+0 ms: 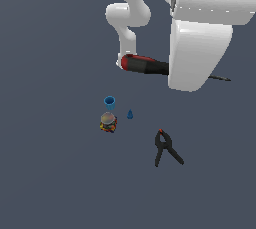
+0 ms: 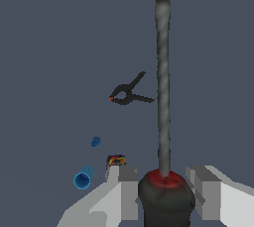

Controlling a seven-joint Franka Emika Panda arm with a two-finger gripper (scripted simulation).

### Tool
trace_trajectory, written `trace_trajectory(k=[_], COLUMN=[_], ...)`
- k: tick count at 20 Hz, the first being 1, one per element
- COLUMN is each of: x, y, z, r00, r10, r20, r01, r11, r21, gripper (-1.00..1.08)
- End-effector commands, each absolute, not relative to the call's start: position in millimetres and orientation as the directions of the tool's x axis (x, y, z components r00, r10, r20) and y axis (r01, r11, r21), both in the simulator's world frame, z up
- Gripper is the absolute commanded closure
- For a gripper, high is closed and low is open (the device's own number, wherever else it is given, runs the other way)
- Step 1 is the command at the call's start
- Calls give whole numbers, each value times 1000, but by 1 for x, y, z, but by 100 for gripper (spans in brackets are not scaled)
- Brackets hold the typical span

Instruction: Pick up a designated object from a clutter of objects.

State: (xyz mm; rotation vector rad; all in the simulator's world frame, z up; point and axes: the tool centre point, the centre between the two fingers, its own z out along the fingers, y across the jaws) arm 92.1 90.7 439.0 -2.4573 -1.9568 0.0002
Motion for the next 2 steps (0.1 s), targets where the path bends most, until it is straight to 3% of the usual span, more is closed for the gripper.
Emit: trace_trajectory(k=[1,2], x=[92,92], y=[91,91], z=[442,442], r00=[224,224], r10=[975,975], r20=[0,0], r01=[975,975], r11=[-224,-224], r21=[0,0], gripper=[108,108])
